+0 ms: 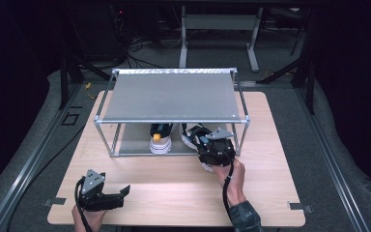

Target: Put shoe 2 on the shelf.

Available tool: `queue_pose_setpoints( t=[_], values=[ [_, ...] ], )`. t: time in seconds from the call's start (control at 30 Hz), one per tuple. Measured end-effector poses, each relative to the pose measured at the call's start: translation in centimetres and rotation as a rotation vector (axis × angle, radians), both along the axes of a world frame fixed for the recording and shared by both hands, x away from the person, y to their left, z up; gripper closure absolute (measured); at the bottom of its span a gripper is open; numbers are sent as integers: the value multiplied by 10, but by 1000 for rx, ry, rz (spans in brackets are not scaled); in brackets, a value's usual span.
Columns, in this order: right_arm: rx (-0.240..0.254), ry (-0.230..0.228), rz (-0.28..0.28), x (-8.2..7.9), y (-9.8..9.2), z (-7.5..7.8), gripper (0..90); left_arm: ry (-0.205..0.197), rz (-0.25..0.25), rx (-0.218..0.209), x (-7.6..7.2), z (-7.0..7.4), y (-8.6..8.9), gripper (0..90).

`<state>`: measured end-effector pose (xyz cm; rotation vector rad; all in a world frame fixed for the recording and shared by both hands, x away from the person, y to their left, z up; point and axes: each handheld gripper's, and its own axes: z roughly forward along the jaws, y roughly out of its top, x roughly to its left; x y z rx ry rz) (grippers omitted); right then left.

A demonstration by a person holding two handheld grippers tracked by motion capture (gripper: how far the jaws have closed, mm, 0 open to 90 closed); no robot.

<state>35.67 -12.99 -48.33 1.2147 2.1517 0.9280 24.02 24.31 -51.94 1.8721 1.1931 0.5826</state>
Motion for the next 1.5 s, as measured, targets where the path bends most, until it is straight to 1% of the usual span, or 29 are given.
queue_pose_setpoints(
  t=[0.03, 0.07, 0.23, 0.27, 0.33, 0.37, 0.5, 0.53, 0.63, 0.67, 0.7, 0.77, 0.8, 0.83, 0.9, 0.93, 0.97, 1.0, 1.03, 1.07, 1.1, 1.13, 1.17, 1.27, 1.33, 1.4, 1.43, 1.47, 1.5],
  values=[
    [0, 11, 0, 1, 0, -1, 308, 2, -1, 1, 0, 0, 0, 0],
    [5, 7, -3, 3, 1, -2, 308, 3, -1, 2, 0, 0, 0, 0],
    [-1, 37, -47, 11, 7, -12, 306, 0, -4, 0, 1, 0, -1, 0],
    [4, 53, -52, 13, 8, -14, 305, 2, -4, 0, 1, -1, -1, 0],
    [8, 59, -50, 14, 9, -17, 305, 5, -5, 3, 1, -1, -1, 0],
    [-22, 65, -85, 16, 13, -19, 301, 8, -5, 5, 1, -1, -1, 0],
    [5, 91, -98, 23, 16, -27, 284, 9, -4, 4, 2, -1, 0, 0],
    [11, 102, -113, 25, 17, -29, 279, 9, -4, 4, 2, -1, 0, 0],
    [52, 103, -122, 28, 17, -31, 257, 12, -6, 4, 2, -2, 0, 0],
    [52, 103, -122, 28, 17, -31, 257, 13, -7, 5, 3, -2, -1, 0],
    [53, 101, -142, 29, 17, -32, 241, 10, -8, 4, 3, -2, -2, 0],
    [79, 108, -132, 32, 15, -32, 243, 13, -11, 7, 3, -2, -3, 0],
    [81, 108, -133, 32, 16, -32, 246, 14, -11, 7, 4, -3, -4, 0],
    [72, 98, -156, 33, 18, -32, 247, 13, -12, 6, 4, -3, -5, 0],
    [92, 91, -161, 35, 21, -33, 247, 15, -15, 6, 5, -3, -6, 0],
    [86, 80, -187, 36, 25, -33, 245, 12, -15, 5, 5, -3, -7, 0],
    [82, 82, -193, 37, 27, -33, 239, 11, -17, 9, 5, -2, -8, 0],
    [94, 95, -189, 39, 29, -33, 227, 12, -19, 6, 5, -2, -8, 0],
    [91, 101, -181, 40, 29, -33, 212, 11, -22, 9, 4, -2, -8, 0],
    [73, 109, -192, 40, 30, -33, 189, 11, -22, 9, 4, -2, -8, 0],
    [71, 116, -187, 41, 28, -33, 167, 11, -21, 11, 3, -2, -7, 0],
    [81, 121, -173, 40, 25, -34, 151, 10, -18, 9, 2, -2, -6, 0],
    [93, 138, -153, 40, 23, -34, 143, 9, -14, 7, 1, -2, -5, 0],
    [105, 124, -110, 33, 17, -30, 138, 9, -8, 2, 0, -3, -2, 0],
    [118, 125, -91, 28, 13, -28, 141, 12, -5, 2, 0, -3, -1, 0],
    [122, 125, -61, 22, 6, -24, 155, 12, -3, 0, -1, -4, -1, 0],
    [139, 120, -50, 18, 3, -23, 174, 12, -3, 2, -1, -4, -1, 0],
    [140, 116, -35, 14, -1, -22, 196, 12, -3, 3, -1, -4, -1, 0],
    [138, 123, -38, 10, -4, -21, 231, 14, -2, 5, -1, -4, 0, 0]
  ],
)
